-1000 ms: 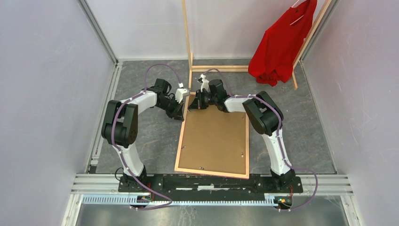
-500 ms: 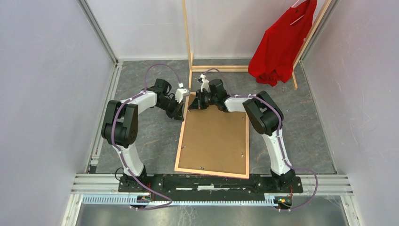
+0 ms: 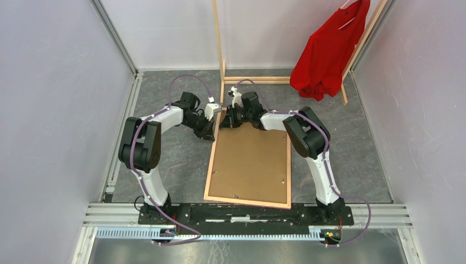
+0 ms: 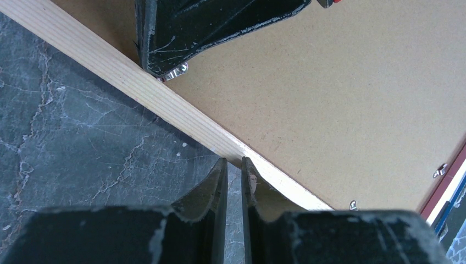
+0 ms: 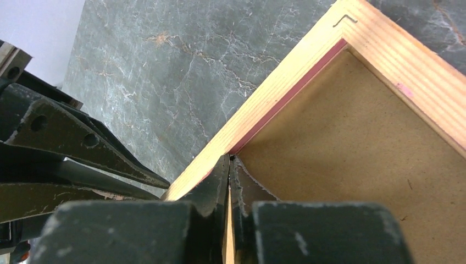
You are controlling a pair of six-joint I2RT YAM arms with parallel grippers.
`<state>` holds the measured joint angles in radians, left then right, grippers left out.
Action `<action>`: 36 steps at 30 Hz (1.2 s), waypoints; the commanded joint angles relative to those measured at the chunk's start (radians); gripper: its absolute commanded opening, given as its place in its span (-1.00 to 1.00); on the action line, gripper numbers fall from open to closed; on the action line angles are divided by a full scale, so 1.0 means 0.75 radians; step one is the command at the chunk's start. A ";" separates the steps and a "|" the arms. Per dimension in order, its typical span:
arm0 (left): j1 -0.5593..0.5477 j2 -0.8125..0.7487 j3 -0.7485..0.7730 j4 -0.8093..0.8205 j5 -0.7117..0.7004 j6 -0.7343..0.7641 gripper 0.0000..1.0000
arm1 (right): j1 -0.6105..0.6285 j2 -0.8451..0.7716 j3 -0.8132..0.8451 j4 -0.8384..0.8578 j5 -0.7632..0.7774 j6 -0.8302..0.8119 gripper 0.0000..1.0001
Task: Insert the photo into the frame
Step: Install the photo frame at the center of the board.
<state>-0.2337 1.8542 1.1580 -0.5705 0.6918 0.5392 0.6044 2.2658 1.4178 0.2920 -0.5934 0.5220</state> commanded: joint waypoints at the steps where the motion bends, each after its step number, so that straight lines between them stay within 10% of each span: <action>1: -0.024 -0.014 -0.011 0.016 -0.027 0.021 -0.60 | -0.022 -0.112 0.057 -0.087 0.097 -0.080 -0.77; 5: -0.024 -0.026 -0.010 0.015 -0.035 0.016 -0.60 | -0.078 -0.300 -0.090 -0.091 0.345 -0.139 -0.50; 11: -0.023 -0.020 -0.016 0.016 -0.029 0.017 -0.60 | -0.143 -0.535 -0.390 -0.078 0.684 -0.176 -0.67; 17: -0.024 -0.027 -0.018 0.015 -0.029 0.021 -0.60 | -0.182 -0.556 -0.491 -0.076 0.745 -0.172 -1.00; 36: -0.030 -0.031 -0.026 0.015 -0.050 0.031 -0.60 | -0.252 -0.466 -0.508 -0.027 0.783 -0.158 -1.00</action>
<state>-0.2382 1.8442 1.1522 -0.5655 0.6807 0.5392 0.4229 1.8969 1.0256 0.2298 -0.0238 0.4133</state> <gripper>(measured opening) 0.204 0.006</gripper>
